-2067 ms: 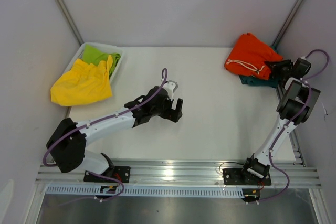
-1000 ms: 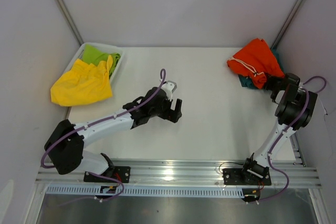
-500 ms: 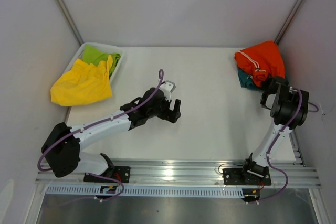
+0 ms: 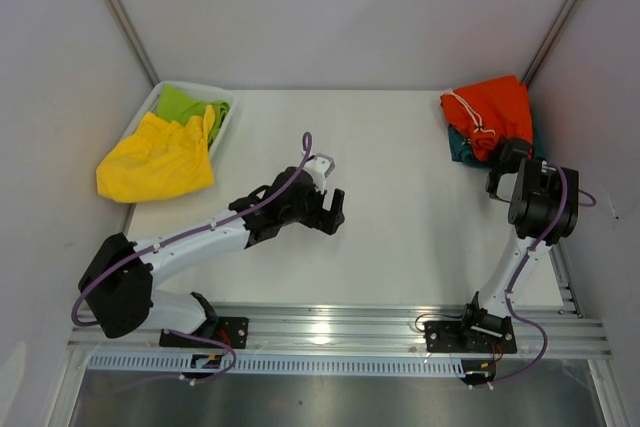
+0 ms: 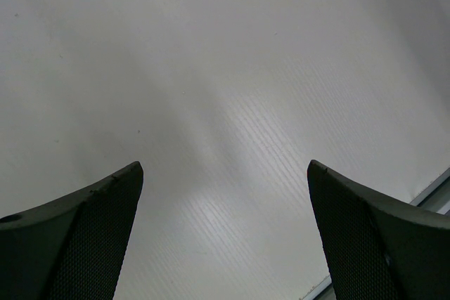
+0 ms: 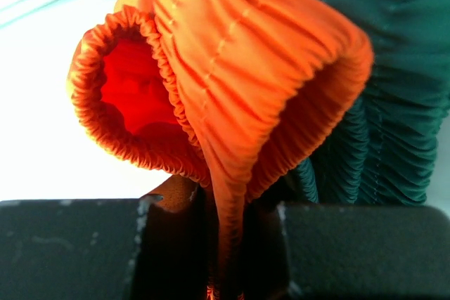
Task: Fold and stack the shorts
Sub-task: Neatly place the folded shorts to the corner
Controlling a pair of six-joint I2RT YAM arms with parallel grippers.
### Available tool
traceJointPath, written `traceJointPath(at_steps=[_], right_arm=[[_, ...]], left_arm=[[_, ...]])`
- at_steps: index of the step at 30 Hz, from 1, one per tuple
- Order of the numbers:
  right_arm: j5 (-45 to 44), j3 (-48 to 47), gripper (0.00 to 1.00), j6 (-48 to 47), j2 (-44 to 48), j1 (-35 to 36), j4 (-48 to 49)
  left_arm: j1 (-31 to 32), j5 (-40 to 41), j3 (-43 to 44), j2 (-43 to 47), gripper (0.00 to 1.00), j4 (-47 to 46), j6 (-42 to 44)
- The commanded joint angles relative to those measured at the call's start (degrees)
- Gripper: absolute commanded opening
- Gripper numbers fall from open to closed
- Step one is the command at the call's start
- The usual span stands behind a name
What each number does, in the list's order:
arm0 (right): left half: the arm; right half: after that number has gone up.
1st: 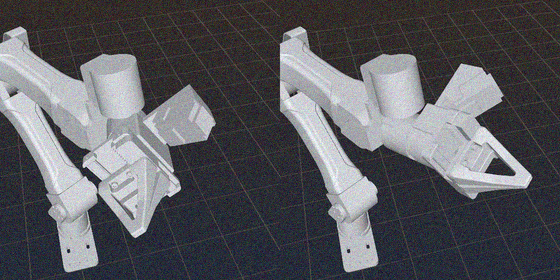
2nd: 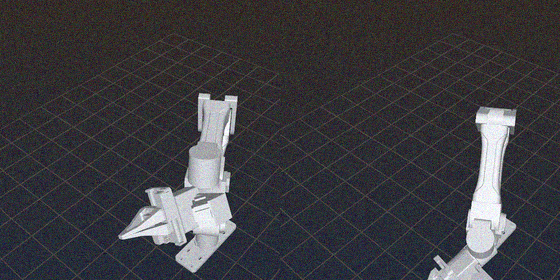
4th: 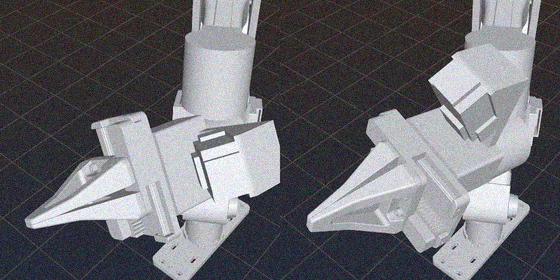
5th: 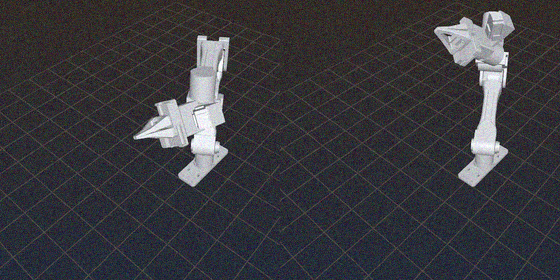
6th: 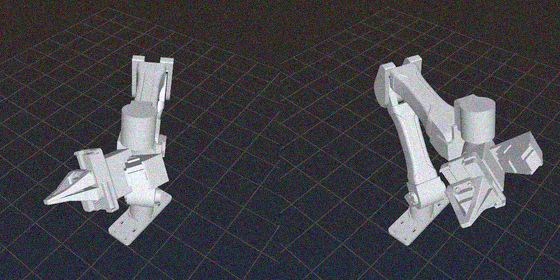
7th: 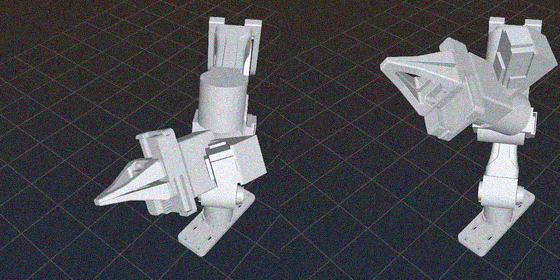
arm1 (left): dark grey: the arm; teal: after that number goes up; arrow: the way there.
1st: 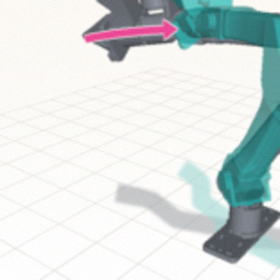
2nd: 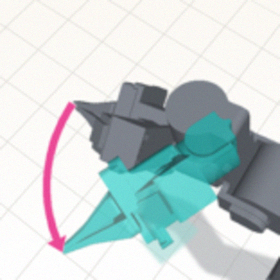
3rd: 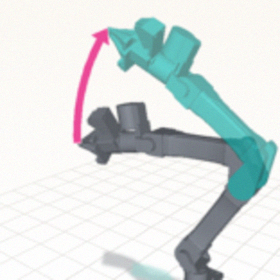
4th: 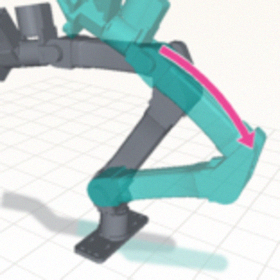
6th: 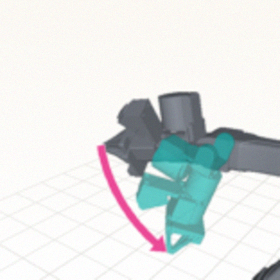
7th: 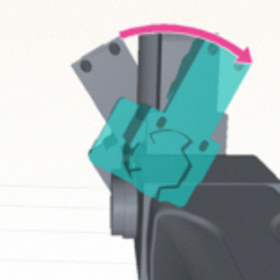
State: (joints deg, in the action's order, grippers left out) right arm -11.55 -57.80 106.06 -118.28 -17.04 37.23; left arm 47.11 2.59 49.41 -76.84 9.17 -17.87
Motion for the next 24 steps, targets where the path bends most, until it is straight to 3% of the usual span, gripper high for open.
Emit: traceJointPath(at_steps=[1,8,14,17,21,24], right_arm=[[-4.53,-1.35,0.03,0.29,2.97,1.39,-1.55],[-5.15,0.68,0.02,-1.64,-1.16,1.74,0.74],[-6.20,-3.01,0.03,-5.07,-3.80,2.71,-5.23],[-7.60,-3.46,0.15,-8.32,-1.70,2.89,-7.78],[-7.96,-3.72,0.40,-12.10,2.34,2.19,-11.55],[-7.70,-3.37,0.54,-13.33,4.37,1.22,-13.58]], left_arm=[[0.00,-0.31,-0.10,2.30,0.99,-0.91,0.99],[0.00,0.05,-0.72,3.45,0.99,-0.64,1.26],[0.00,0.31,-1.07,4.50,0.99,-0.21,1.34],[0.00,0.31,-0.89,4.50,0.99,-0.12,1.26],[0.00,0.22,-0.89,4.59,0.99,-0.03,1.17],[0.00,0.22,-1.15,5.12,0.99,-0.03,1.08]])
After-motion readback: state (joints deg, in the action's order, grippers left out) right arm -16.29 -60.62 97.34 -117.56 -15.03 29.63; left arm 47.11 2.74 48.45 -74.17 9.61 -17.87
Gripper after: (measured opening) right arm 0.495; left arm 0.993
